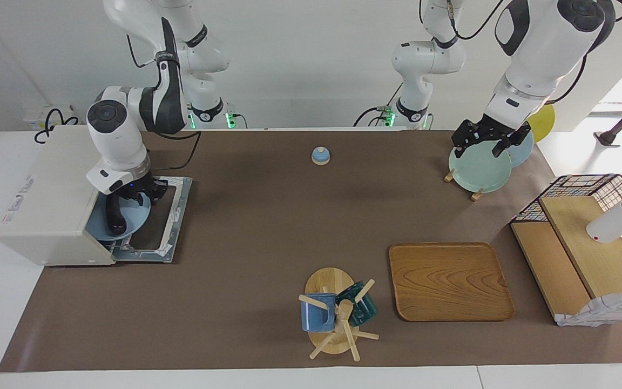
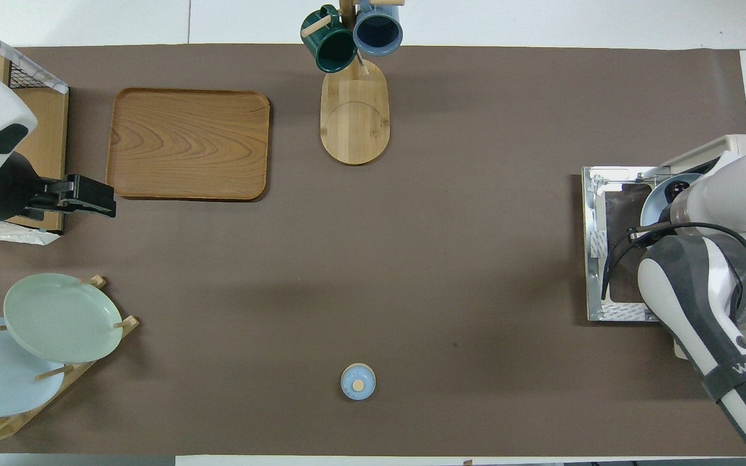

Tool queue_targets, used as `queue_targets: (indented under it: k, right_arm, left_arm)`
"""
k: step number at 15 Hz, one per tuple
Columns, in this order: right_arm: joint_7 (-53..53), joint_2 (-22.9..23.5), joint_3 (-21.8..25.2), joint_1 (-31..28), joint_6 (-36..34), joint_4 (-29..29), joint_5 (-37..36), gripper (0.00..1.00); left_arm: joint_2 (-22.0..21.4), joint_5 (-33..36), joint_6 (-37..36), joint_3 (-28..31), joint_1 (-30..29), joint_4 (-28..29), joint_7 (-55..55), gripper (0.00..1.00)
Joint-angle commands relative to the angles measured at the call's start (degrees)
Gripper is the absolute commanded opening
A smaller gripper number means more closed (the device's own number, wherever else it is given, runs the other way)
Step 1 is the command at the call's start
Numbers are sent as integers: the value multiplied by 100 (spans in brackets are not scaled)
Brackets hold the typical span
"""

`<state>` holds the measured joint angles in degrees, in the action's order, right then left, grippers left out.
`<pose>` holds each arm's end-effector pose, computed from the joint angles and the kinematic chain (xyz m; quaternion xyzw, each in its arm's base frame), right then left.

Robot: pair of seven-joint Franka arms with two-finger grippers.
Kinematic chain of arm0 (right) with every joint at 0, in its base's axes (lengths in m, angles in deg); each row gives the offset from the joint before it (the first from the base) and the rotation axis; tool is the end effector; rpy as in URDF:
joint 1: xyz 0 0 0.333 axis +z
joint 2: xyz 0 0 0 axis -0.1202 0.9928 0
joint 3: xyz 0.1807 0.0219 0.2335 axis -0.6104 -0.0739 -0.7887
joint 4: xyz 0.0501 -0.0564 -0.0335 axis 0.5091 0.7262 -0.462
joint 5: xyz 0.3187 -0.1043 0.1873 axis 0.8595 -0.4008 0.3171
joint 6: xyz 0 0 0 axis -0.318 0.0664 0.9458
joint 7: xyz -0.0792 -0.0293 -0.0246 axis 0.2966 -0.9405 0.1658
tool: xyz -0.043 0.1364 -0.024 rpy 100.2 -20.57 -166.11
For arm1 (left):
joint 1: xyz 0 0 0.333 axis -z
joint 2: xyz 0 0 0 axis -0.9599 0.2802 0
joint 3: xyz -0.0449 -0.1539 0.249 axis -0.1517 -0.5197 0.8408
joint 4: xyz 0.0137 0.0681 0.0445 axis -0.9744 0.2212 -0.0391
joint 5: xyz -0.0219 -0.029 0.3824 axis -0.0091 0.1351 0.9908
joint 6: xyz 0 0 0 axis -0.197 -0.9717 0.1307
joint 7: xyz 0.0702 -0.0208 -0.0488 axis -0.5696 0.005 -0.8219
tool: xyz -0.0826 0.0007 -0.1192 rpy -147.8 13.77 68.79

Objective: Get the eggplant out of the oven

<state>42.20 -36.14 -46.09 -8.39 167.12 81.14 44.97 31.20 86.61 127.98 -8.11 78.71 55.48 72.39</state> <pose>0.5218 -0.0538 0.3301 0.9937 0.0610 -0.0453 0.0827 0.5296 -0.0884 0.5387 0.9994 -0.0234 -0.0204 0.0119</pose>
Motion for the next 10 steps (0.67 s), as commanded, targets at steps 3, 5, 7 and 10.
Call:
queue_targets:
  k: [3, 5, 7, 10]
  right_arm:
    - [278, -153, -35, -151, 370, 332, 10, 27]
    - [251, -162, -35, -150, 370, 377, 10, 27]
    - [268, -162, -35, -150, 379, 368, 10, 27]
    - [312, -162, -35, -150, 362, 377, 10, 0]
  left_arm:
    - [-80, 55, 19, -34, -50, 60, 1, 100]
    - [-80, 55, 19, -34, -50, 60, 1, 100]
    - [-80, 55, 19, -34, -50, 60, 1, 100]
    - [-80, 55, 19, -34, -50, 60, 1, 100]
